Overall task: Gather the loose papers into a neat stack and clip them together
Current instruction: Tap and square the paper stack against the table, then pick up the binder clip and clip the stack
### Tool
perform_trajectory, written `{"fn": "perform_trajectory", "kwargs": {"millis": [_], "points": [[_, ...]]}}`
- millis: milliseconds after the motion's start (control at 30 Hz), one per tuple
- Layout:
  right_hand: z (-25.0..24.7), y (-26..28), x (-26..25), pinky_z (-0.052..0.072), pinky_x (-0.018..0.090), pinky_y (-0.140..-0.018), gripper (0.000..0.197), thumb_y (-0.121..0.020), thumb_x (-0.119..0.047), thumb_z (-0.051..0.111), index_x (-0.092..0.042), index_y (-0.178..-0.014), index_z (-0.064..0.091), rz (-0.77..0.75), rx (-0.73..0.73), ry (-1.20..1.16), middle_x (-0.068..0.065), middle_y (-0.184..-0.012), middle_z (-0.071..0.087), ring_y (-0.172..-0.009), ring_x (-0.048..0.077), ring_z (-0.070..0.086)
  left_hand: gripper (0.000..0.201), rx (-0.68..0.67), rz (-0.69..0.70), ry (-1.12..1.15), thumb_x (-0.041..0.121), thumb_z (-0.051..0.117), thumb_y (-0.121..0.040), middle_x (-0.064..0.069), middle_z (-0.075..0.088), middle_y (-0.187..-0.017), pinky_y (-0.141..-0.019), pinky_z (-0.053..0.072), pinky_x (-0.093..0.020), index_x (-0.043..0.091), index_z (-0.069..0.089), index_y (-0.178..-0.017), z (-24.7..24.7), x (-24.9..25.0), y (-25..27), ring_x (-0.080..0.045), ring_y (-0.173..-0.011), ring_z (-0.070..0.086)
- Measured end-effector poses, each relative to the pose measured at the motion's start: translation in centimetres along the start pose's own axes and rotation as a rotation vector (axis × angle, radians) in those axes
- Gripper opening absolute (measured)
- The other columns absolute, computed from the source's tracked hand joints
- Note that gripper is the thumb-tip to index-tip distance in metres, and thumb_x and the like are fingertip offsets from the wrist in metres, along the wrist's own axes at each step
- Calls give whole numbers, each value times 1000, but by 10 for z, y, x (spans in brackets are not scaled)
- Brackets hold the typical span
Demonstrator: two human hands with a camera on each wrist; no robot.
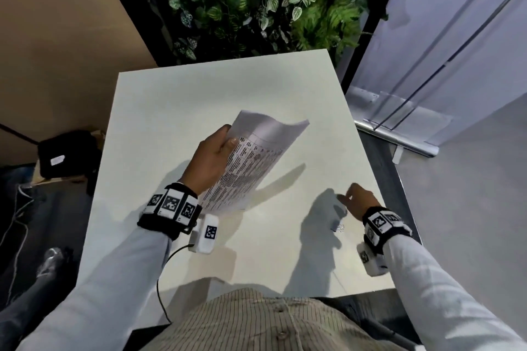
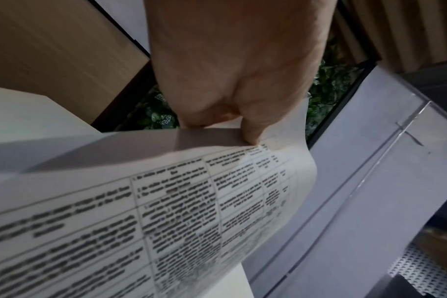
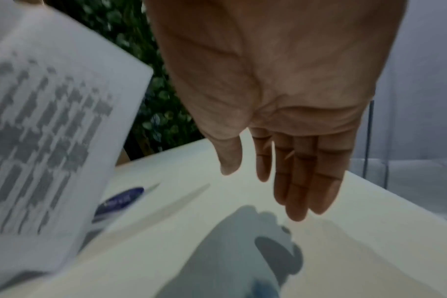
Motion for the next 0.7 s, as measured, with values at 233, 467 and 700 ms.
{"fn": "perform_trajectory", "kwargs": {"millis": [233,467,700], "points": [[52,8,42,39,29,-58,34,-84,-40,72,-17,-77,48,62,-160,88,8,-92,64,-82,27,57,32,-142,-51,4,34,44,-106,-6,72,-120,-100,48,-36,19,59,-130,41,14,8,-28,-113,65],[40,2,38,42,31,-68,32,-94,-19,60,-14,-66,46,50,-162,-178,13,-90,62,-79,31,63,42,-163,-98,-4,33,45,-104,-7,69,-129,-105,47,-37,19,54,-142,65,11,2,-24,-121,63],[-77,-5,-22,63,43,-69,18,-95,-12,70,-10,-88,53,-271,111,-908,16,-80,72,-53,18,72,38,-233,-146,-58,26,44,-107,1,64,-132,-93,41,-21,15,54,-141,89,16,-4,-14,-123,57]]}}
Point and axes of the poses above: each hand's wrist, its own y-axis away from the middle knuckle, its own z-axis out of the palm, x = y × z, the point moved 8 cm from there along -y, towards the middle knuckle
